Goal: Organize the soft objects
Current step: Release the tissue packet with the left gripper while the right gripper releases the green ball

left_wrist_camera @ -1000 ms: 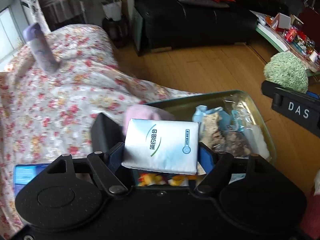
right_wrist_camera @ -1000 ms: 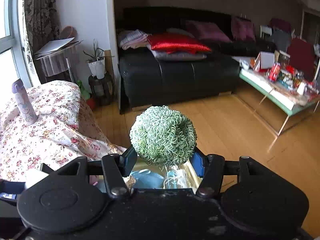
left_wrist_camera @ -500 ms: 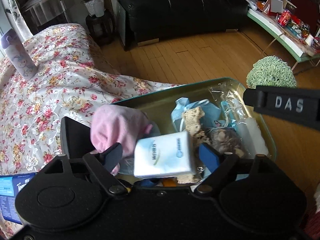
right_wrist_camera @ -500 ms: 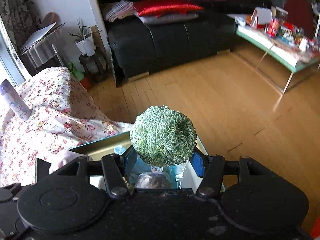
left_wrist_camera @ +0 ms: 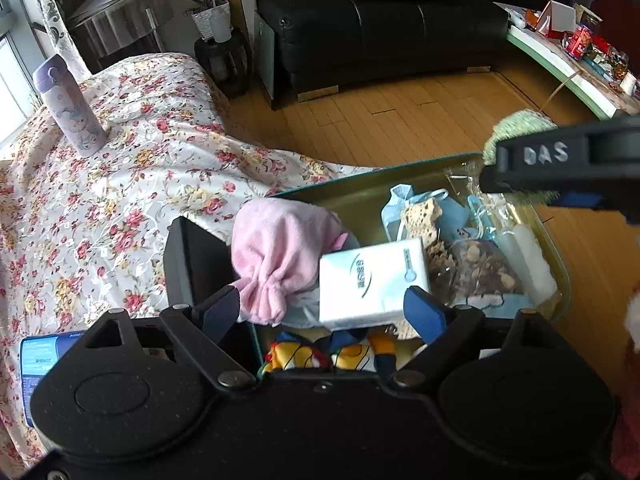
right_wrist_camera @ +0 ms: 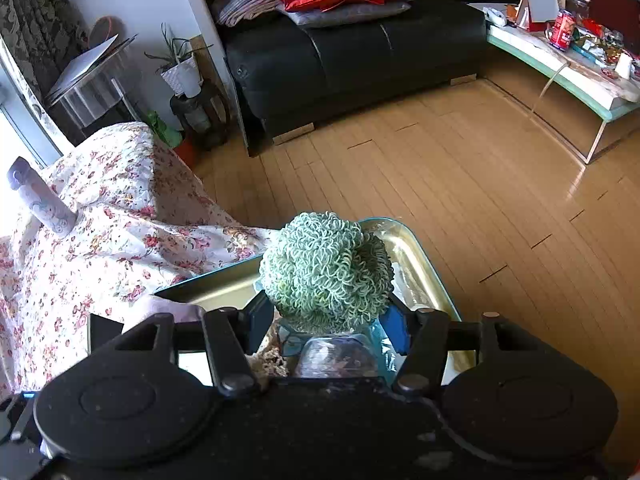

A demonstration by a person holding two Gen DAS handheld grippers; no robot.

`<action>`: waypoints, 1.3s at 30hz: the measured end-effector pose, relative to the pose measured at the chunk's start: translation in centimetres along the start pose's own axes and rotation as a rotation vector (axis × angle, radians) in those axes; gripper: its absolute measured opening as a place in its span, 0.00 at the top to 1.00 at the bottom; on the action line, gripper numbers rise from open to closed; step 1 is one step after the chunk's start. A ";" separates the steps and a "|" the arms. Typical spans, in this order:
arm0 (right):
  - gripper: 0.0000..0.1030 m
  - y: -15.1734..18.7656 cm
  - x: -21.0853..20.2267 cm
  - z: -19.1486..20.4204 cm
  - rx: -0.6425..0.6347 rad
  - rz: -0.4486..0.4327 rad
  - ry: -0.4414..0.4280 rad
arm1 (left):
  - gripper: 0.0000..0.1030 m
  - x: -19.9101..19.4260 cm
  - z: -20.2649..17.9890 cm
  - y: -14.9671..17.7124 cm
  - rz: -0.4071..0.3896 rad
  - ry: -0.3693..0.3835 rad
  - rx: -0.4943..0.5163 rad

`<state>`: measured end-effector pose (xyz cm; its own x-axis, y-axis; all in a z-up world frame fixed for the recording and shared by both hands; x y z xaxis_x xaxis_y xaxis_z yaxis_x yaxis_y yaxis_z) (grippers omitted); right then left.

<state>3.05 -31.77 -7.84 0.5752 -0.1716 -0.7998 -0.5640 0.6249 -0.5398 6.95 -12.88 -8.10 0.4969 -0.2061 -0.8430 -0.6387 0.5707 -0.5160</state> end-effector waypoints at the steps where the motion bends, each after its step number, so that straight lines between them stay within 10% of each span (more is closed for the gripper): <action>1: 0.42 0.0 0.2 0.2 -0.004 0.004 0.001 | 0.16 0.0 0.1 0.1 0.001 -0.001 -0.001; 5: 0.27 0.2 0.4 0.4 -0.011 0.012 0.004 | 0.16 -0.1 0.4 0.2 0.001 -0.005 -0.008; 19: 0.26 0.4 -0.2 -2.3 0.080 0.008 0.042 | 0.15 -0.6 1.3 0.7 -0.012 -0.037 -0.012; 39: 0.05 2.2 -1.9 1.7 -0.120 -0.012 0.043 | 0.06 -3.4 6.2 3.6 -0.030 -0.127 -0.085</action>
<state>1.72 -28.77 -7.09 0.5576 -0.2124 -0.8025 -0.6258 0.5276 -0.5745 6.63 -5.17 -6.10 0.5836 -0.1172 -0.8035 -0.6667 0.4957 -0.5566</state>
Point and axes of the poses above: each gripper's, at about its wrist camera, not at the fingertips, and x roughly the way its jaws point, z to its left, y to its underside, the point moved 9 cm from there along x, roughly the way its jaws point, and after that the axes turned 7 degrees about -y, right-handed, at the moved point
